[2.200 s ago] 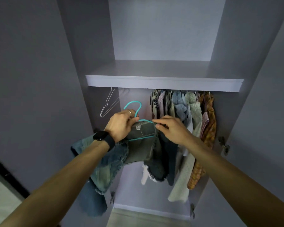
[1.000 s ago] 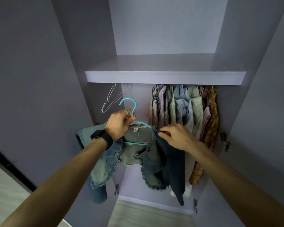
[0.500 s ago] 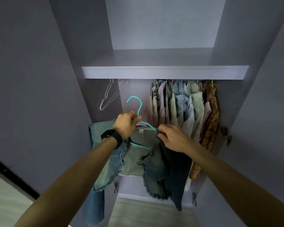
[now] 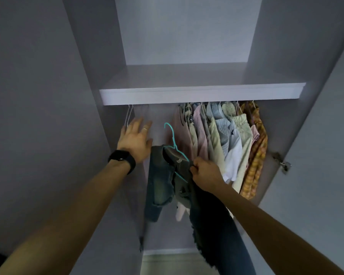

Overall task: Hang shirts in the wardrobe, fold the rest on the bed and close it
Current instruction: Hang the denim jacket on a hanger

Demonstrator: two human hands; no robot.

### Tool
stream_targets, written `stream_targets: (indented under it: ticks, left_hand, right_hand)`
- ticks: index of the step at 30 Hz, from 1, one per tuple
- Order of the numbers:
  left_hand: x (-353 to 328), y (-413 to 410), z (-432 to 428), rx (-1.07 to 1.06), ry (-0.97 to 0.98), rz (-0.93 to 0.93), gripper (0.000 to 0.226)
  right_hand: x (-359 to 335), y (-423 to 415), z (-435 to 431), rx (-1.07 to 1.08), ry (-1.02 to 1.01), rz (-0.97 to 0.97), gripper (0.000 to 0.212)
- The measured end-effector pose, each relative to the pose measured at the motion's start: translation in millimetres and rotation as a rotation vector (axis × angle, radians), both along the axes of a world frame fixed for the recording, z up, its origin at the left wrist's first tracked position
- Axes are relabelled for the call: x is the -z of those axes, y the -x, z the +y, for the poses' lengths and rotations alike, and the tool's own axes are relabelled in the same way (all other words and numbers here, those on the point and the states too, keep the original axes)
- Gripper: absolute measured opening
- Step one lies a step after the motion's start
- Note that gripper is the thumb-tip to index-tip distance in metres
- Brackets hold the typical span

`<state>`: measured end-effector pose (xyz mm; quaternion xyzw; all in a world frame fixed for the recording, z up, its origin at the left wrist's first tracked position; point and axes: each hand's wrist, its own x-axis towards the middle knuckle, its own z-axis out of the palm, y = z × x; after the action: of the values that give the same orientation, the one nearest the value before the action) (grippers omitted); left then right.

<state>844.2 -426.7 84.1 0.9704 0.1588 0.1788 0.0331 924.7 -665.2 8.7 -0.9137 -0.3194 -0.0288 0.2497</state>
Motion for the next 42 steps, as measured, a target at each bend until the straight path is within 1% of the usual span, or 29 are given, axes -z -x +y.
stream_targets:
  ticks: [3, 6, 9, 12, 15, 21, 23, 27, 30, 33, 37, 39, 42]
  left_hand:
    - [-6.9, -13.9, 25.2, -0.013, -0.115, -0.056, 0.07]
    - [-8.9, -31.4, 40.5, -0.013, -0.227, -0.116, 0.077]
    - [-4.7, -59.9, 63.0, -0.021, -0.308, -0.207, 0.086]
    - [-0.8, -84.2, 78.6, -0.031, -0.32, -0.235, 0.081]
    - [13.7, -106.2, 90.5, -0.034, -0.338, -0.306, 0.073]
    - [35.9, -133.5, 115.2, -0.006, -0.39, -0.511, 0.063]
    - [37.8, -138.7, 118.3, 0.017, -0.4, -0.565, 0.061]
    - [44.9, -152.7, 128.6, 0.024, -0.459, -0.678, 0.061]
    - [49.7, -163.0, 129.8, 0.002, -0.492, -0.772, 0.063]
    - [50.2, -167.1, 128.9, -0.001, -0.513, -0.814, 0.063]
    - [51.9, -170.2, 133.1, 0.003, -0.527, -0.85, 0.063]
    - [52.4, -171.4, 132.9, -0.005, -0.533, -0.859, 0.064]
    - [50.8, -170.7, 132.6, -0.012, -0.535, -0.847, 0.065]
  right_hand:
    - [-3.2, -9.0, 30.9, 0.055, 0.005, 0.05, 0.013]
    - [-1.8, -24.6, 51.9, 0.118, 0.006, 0.062, 0.011]
    - [3.1, -50.3, 78.2, 0.133, -0.022, 0.056, 0.007]
    - [12.7, -69.7, 96.4, 0.168, -0.047, 0.066, 0.008]
    - [24.3, -94.4, 118.0, 0.205, -0.076, 0.05, 0.014]
    - [43.1, -125.2, 165.8, 0.242, -0.186, -0.008, 0.019]
    - [36.6, -137.0, 173.6, 0.283, -0.206, -0.019, 0.021]
    - [16.3, -171.7, 184.8, 0.315, -0.271, -0.045, 0.015]
    - [6.7, -196.5, 200.8, 0.344, -0.33, -0.078, 0.026]
    - [9.4, -213.8, 214.8, 0.382, -0.303, -0.044, 0.033]
    - [34.1, -224.9, 221.9, 0.451, -0.233, -0.011, 0.04]
    - [42.3, -230.0, 222.1, 0.47, -0.253, 0.012, 0.046]
    - [43.1, -241.4, 218.3, 0.453, -0.361, 0.102, 0.044]
